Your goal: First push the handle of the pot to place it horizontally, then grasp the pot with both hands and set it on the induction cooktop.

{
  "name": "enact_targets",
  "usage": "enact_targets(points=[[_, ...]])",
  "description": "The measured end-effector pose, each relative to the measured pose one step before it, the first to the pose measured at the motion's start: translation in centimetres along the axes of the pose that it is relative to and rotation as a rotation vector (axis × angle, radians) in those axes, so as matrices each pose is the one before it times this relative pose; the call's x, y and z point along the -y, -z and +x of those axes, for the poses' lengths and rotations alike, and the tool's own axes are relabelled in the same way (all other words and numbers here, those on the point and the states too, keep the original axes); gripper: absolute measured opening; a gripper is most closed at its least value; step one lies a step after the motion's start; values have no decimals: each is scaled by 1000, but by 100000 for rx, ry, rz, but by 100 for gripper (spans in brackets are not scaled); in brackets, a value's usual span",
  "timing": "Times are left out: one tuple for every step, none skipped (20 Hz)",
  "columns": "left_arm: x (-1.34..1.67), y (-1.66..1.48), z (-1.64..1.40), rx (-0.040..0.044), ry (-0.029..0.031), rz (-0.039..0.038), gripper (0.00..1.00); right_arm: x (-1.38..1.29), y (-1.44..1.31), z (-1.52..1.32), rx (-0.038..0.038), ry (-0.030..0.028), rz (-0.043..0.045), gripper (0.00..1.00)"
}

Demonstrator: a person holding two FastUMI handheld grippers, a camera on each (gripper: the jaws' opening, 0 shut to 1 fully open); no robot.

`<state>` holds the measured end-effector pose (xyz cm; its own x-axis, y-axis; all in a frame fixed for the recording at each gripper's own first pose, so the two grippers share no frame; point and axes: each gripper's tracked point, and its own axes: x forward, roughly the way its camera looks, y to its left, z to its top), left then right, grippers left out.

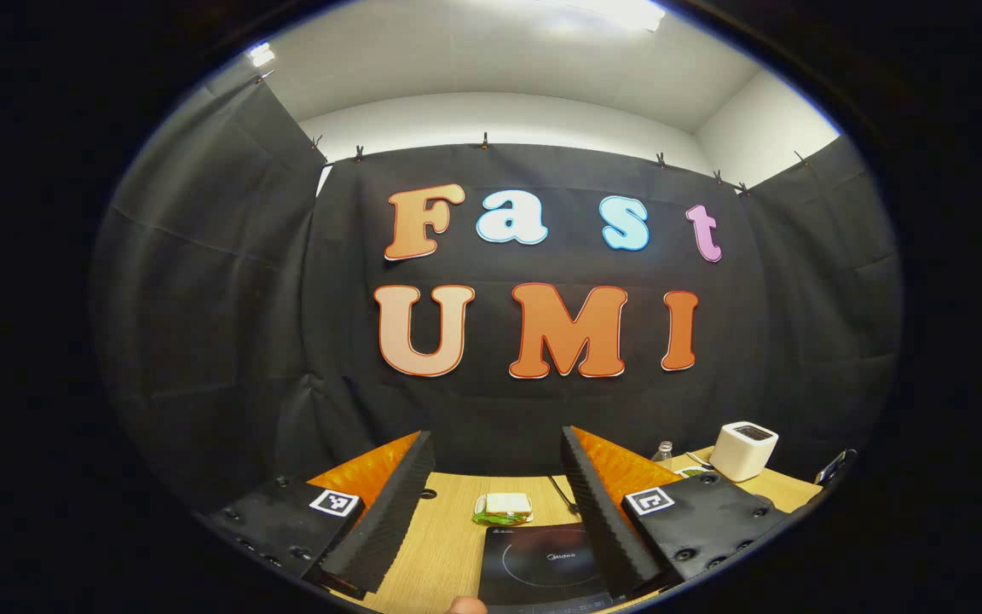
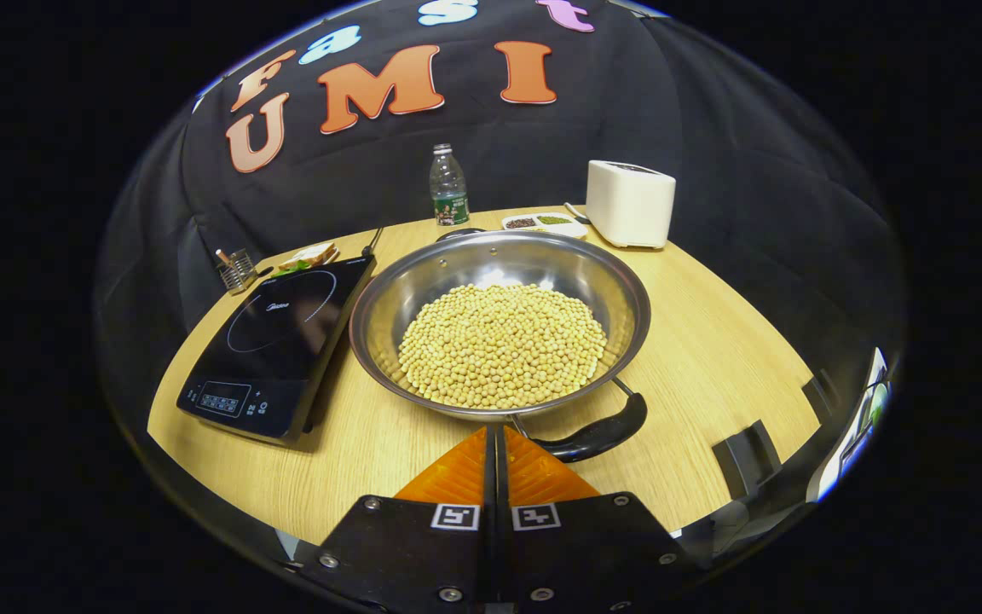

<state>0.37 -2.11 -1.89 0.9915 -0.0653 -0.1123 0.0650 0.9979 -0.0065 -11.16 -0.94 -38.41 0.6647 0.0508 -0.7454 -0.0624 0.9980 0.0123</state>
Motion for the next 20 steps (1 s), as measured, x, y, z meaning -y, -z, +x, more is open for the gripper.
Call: enact_targets(points=[[-190,-229,37,402,-566,304,99,404,-89,-17,-63,700,202,0],[-131,-94,-66,416,-472,247,99,469,-96,45,14,860,183,0],[-48,-109,-107,361,-213,200,99,434,-58,90,-151,842,79,0],[30,-130,27,229,8,129,98,263,50,-37,8,788,214,0],[161,-17,-29,123,91,127,99,292,-140,211,46,808,562,0],[94,-134,-5,10,206,176,99,324,-70,88,0,695,459,0],[64,61,26,2,-39,175,99,383,-32,98,41,771,429,0],[-26,-132,11,84,94,62,99,387,-127,102,120,668,239,0],[103,-122,-79,147,65,60,99,296,-45,167,103,630,340,0],[45,-72,94,147,96,76,99,246,-55,101,106,566,434,0],[105,-13,-143,183,125,-3,99,283,-136,187,47,622,274,0],[-16,-89,-110,85,81,-41,99,266,-155,179,39,725,204,0],[74,-5,-2,39,88,-56,99,423,-95,102,47,571,136,0],[11,-40,58,-55,41,23,98,362,-104,115,125,598,424,0],[41,-28,-23,-104,-37,22,99,337,-243,207,162,744,495,0],[4,-21,15,-59,-108,4,99,333,-124,133,137,670,431,0],[6,93,1,-29,-163,27,98,340,-191,188,128,609,331,0],[-33,-83,101,-21,-159,-67,99,326,-176,190,85,570,237,0],[11,57,66,-62,-29,-173,99,311,-155,259,62,640,160,0],[87,66,99,-143,37,-246,99,277,-195,193,61,545,291,0]])
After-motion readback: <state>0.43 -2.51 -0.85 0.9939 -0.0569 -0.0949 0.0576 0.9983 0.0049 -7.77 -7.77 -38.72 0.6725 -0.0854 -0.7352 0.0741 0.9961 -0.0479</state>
